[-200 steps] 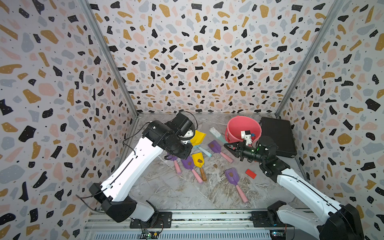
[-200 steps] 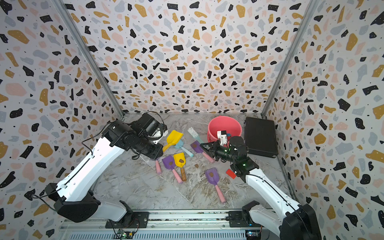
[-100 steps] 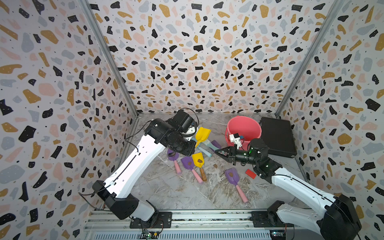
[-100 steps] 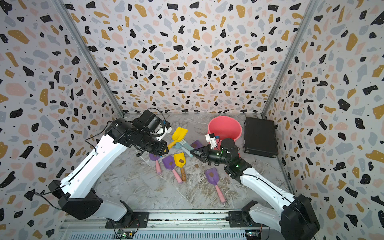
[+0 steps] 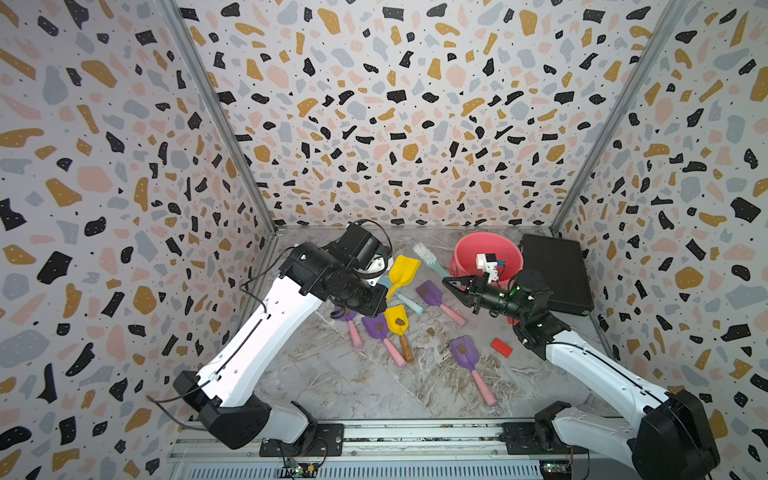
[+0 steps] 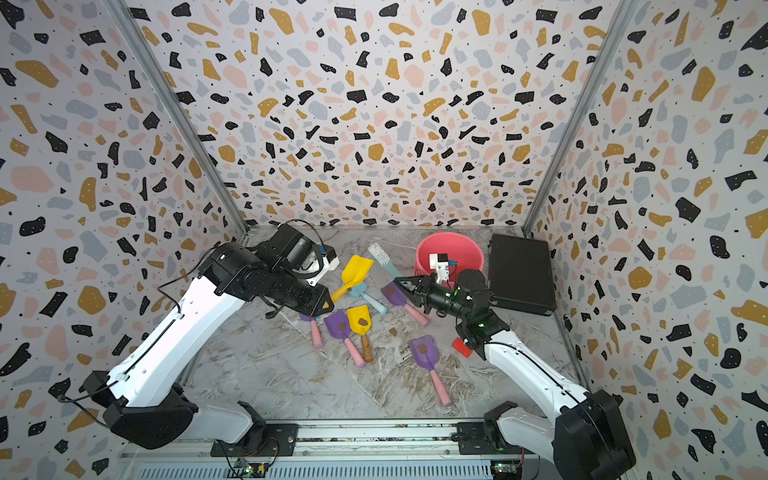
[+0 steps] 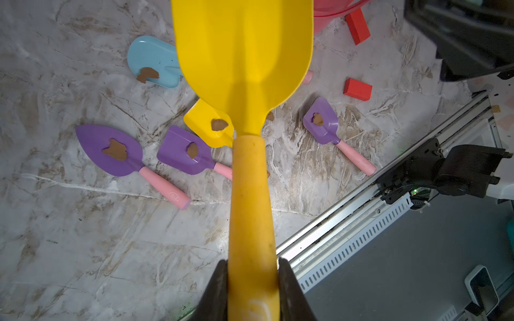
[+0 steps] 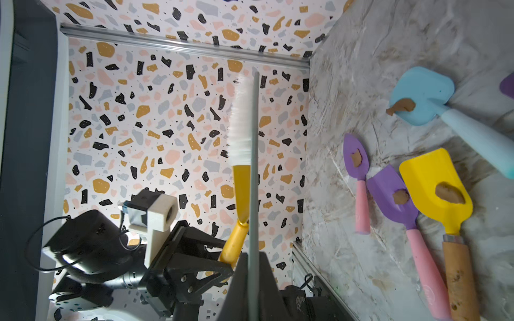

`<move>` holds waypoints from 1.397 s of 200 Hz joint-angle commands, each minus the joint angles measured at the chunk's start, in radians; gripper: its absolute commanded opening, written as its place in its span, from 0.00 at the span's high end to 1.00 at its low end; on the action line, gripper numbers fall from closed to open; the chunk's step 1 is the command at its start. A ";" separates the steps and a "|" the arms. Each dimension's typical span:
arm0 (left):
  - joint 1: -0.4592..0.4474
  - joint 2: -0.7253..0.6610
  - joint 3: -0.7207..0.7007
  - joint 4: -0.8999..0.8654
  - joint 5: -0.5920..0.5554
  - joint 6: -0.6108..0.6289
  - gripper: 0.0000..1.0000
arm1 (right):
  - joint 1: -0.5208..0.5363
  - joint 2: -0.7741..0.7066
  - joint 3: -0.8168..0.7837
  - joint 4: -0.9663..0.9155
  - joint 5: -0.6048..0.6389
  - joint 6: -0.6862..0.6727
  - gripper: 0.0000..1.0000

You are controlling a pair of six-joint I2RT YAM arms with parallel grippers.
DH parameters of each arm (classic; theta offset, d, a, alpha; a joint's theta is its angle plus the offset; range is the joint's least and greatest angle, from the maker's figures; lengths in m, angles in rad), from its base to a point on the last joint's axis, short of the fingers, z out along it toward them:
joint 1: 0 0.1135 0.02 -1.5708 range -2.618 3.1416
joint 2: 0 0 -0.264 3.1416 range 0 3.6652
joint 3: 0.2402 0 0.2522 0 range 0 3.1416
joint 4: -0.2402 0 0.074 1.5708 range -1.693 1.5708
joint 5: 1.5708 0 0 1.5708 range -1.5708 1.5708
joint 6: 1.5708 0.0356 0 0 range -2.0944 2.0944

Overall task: Brush the soil off the hand trowel and place it into the bucket
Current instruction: Brush off the soil from the hand trowel, then place the hand trowel in the bucket.

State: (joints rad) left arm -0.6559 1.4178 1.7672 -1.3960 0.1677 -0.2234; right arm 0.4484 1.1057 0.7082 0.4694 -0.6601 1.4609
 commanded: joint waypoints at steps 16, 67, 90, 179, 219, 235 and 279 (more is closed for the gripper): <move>0.008 -0.009 -0.009 -0.002 0.012 0.020 1.00 | -0.087 -0.126 0.029 -0.172 -0.039 -0.161 1.00; 0.009 0.067 0.054 -0.033 -0.062 0.057 1.00 | -0.023 -0.195 0.326 -1.182 0.430 -0.972 1.00; 0.015 0.106 0.129 -0.054 -0.072 0.078 1.00 | 0.121 -0.171 0.395 -1.336 0.707 -1.104 1.00; 0.020 0.421 0.528 -0.009 0.082 -0.013 1.00 | 0.500 -0.225 0.246 -1.491 0.996 -0.881 1.00; 0.012 0.603 0.758 0.149 0.235 -0.245 1.00 | 0.499 -0.255 0.142 -1.433 0.964 -0.736 1.00; 0.004 0.683 0.828 0.216 0.307 -0.350 1.00 | 0.497 -0.292 0.102 -1.392 0.953 -0.686 1.00; -0.025 0.781 0.765 0.600 0.475 -0.726 1.00 | 0.497 -0.323 0.054 -1.358 0.914 -0.579 1.00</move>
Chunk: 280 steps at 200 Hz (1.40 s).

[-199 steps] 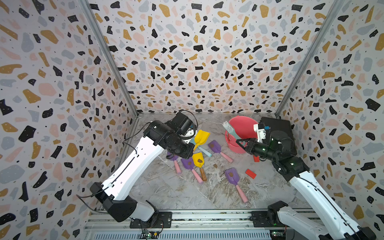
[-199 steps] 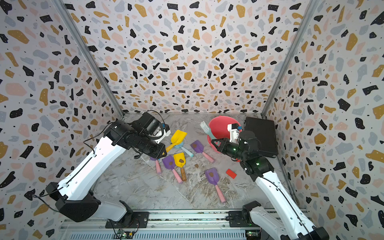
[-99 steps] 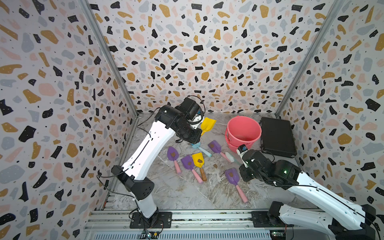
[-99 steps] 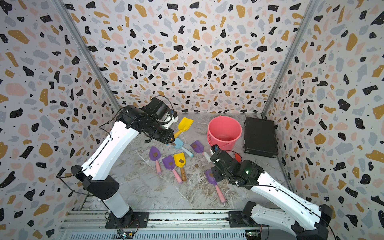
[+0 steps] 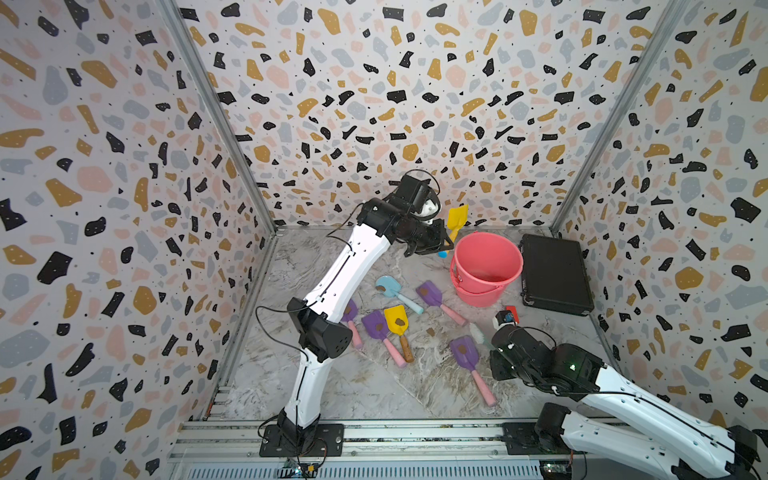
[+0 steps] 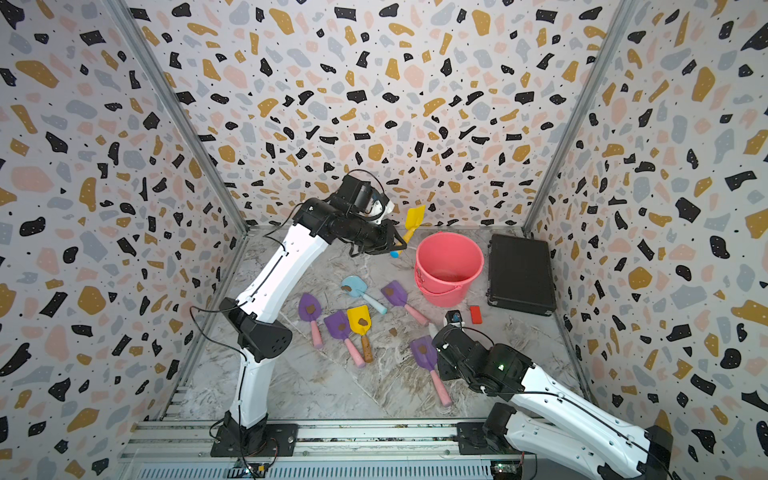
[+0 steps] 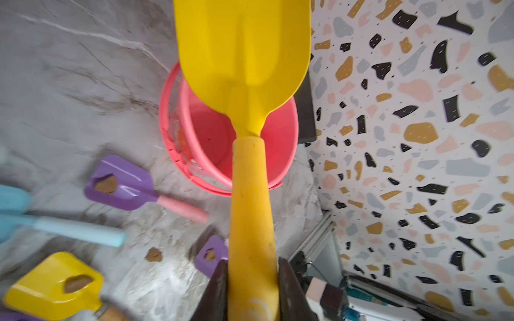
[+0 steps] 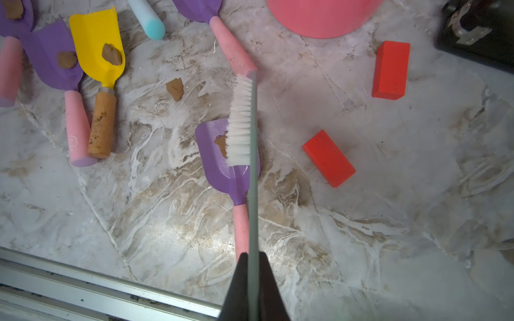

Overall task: Brush the soil off the hand trowel and place it into the bucket
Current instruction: Place the hand trowel in the bucket.

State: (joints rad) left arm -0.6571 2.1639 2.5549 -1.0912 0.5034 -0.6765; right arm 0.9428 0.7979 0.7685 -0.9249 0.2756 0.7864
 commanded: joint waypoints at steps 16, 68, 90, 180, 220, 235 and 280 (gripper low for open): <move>-0.038 0.079 -0.014 0.426 0.172 -0.403 1.00 | 0.003 -0.024 -0.026 0.063 -0.049 0.129 1.00; -0.063 0.128 -0.157 0.833 0.135 -0.882 1.00 | 0.003 -0.092 -0.078 0.091 -0.066 0.254 1.00; -0.068 0.121 -0.195 0.809 0.075 -0.976 1.00 | 0.003 -0.122 -0.082 0.067 -0.048 0.275 1.00; -0.100 0.175 -0.136 0.753 0.049 -1.187 1.00 | 0.002 -0.136 -0.029 -0.031 -0.018 0.306 1.00; -0.128 0.128 -0.035 0.719 0.044 -1.126 1.00 | 0.002 -0.160 -0.041 -0.037 -0.004 0.306 1.00; -0.142 0.050 -0.163 0.791 -0.002 -1.134 1.00 | 0.003 -0.163 -0.045 -0.041 -0.004 0.311 1.00; -0.168 -0.046 -0.401 0.900 0.004 -1.318 1.00 | 0.003 -0.153 -0.040 -0.044 -0.002 0.333 1.00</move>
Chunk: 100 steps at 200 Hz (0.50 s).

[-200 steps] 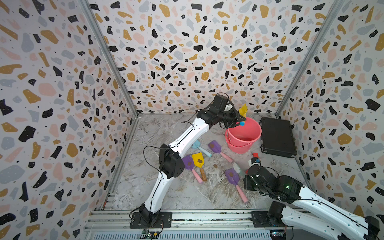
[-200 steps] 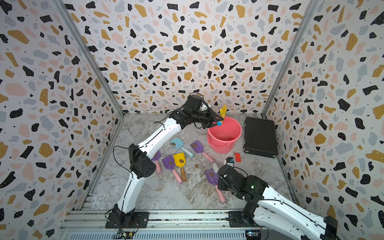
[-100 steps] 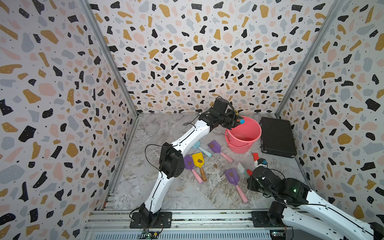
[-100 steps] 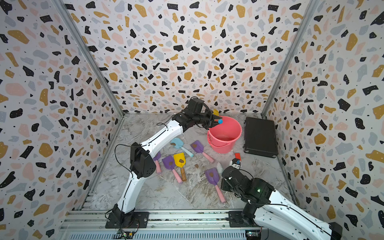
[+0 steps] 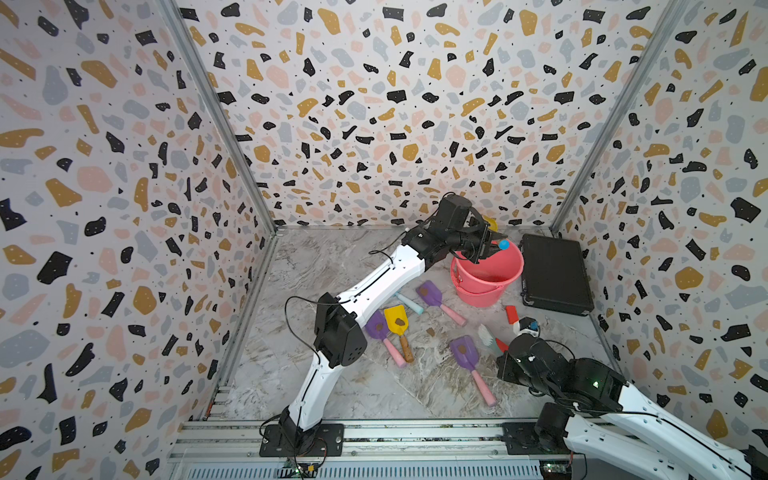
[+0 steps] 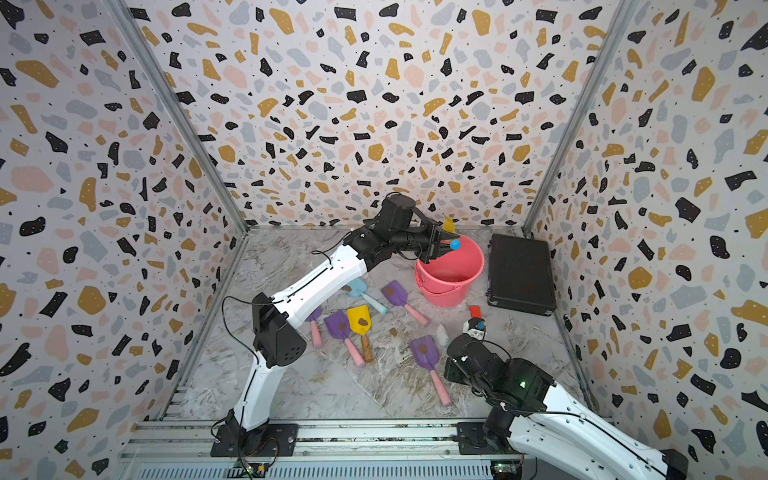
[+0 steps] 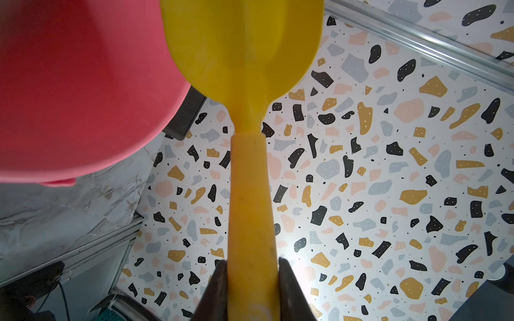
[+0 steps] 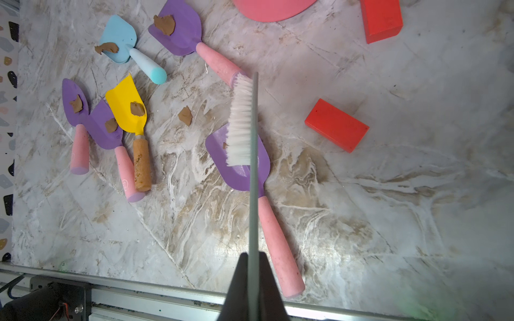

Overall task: Brush the soil off the hand trowel and place it into the bucket
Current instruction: Place the hand trowel in the bucket.

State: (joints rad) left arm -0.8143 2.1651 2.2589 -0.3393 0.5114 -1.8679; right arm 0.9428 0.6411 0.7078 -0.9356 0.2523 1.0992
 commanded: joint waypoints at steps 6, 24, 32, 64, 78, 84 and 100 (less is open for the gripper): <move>-0.016 -0.045 -0.112 0.151 -0.002 -0.143 1.00 | 0.003 0.008 0.023 -0.038 0.021 0.022 1.00; -0.019 -0.009 -0.118 0.203 0.008 -0.195 1.00 | 0.003 0.021 0.029 -0.050 0.023 0.033 1.00; -0.020 0.012 -0.126 0.230 0.010 -0.221 1.00 | 0.003 0.023 0.031 -0.052 0.021 0.036 1.00; -0.016 0.097 -0.090 0.205 0.004 -0.253 1.00 | 0.002 0.013 0.034 -0.070 0.019 0.051 1.00; -0.016 0.129 -0.077 0.194 -0.004 -0.280 1.00 | 0.002 0.002 0.036 -0.081 0.021 0.057 1.00; -0.016 0.142 -0.072 0.186 -0.008 -0.292 1.00 | 0.003 -0.003 0.037 -0.086 0.023 0.060 1.00; -0.009 0.172 -0.063 0.164 -0.034 -0.313 1.00 | 0.004 -0.017 0.039 -0.097 0.027 0.067 1.00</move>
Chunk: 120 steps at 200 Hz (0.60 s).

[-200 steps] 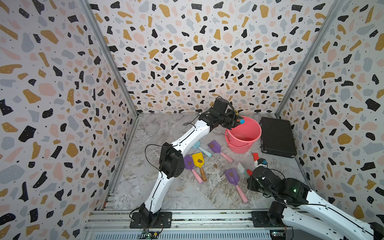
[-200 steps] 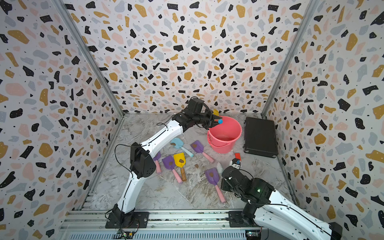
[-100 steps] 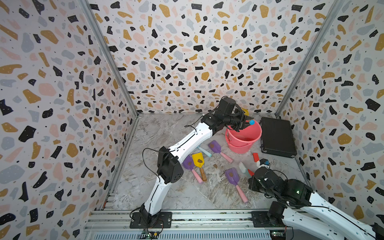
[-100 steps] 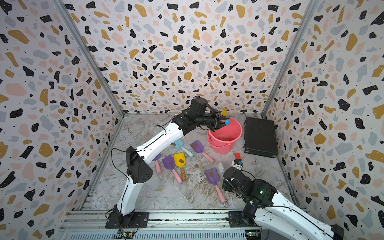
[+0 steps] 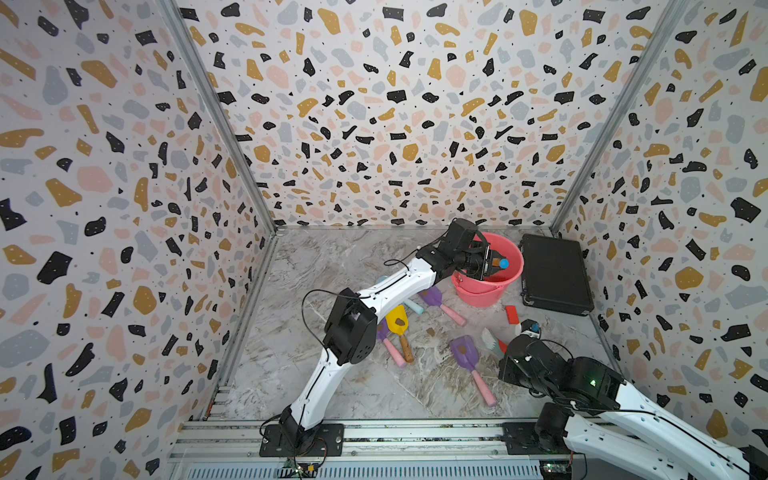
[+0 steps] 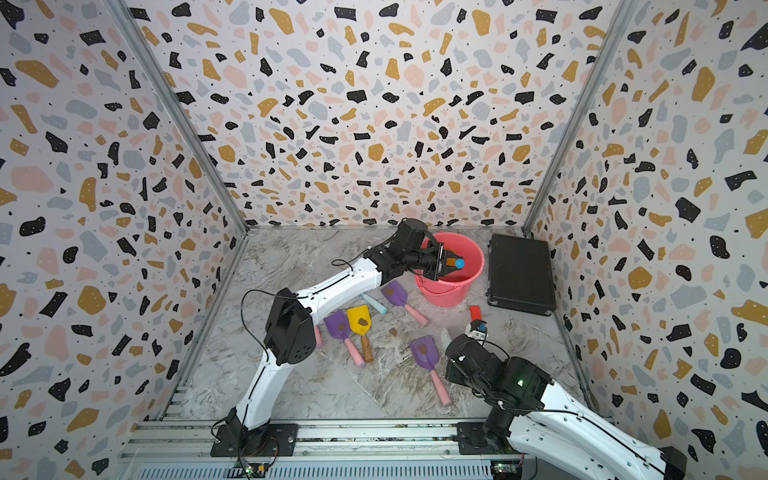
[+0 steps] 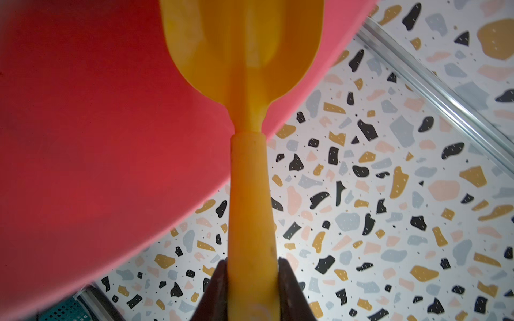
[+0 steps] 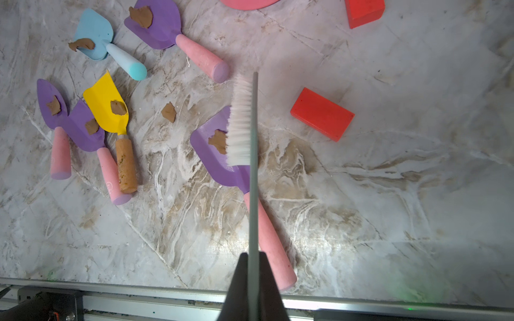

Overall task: Brush the soil off the hand trowel and place it into the bucket
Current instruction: Place the hand trowel in the bucket.

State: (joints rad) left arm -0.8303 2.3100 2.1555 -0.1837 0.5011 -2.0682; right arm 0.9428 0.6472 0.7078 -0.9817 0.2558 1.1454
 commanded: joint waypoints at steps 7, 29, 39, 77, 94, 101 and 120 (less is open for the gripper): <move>0.009 0.038 0.045 0.007 -0.031 -0.123 1.00 | 0.003 -0.028 0.041 -0.054 0.025 0.023 1.00; 0.012 0.097 0.103 -0.047 -0.017 -0.130 1.00 | 0.002 -0.039 0.045 -0.062 0.030 0.025 1.00; 0.012 0.114 0.134 -0.074 -0.020 -0.127 1.00 | 0.003 -0.040 0.050 -0.067 0.030 0.026 1.00; 0.011 0.153 0.234 -0.142 -0.065 -0.111 0.68 | 0.003 -0.046 0.062 -0.073 0.037 0.026 1.00; 0.011 0.180 0.287 -0.157 -0.065 -0.109 0.56 | 0.003 -0.049 0.063 -0.074 0.038 0.025 1.00; 0.010 0.189 0.306 -0.166 -0.063 -0.105 0.51 | 0.004 -0.049 0.064 -0.075 0.039 0.024 1.00; 0.011 0.199 0.335 -0.165 -0.068 -0.101 0.49 | 0.004 -0.052 0.065 -0.080 0.037 0.024 1.00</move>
State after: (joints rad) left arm -0.8249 2.4939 2.4386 -0.3439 0.4446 -2.0911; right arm 0.9428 0.6052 0.7391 -1.0264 0.2672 1.1641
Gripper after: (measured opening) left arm 0.500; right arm 0.077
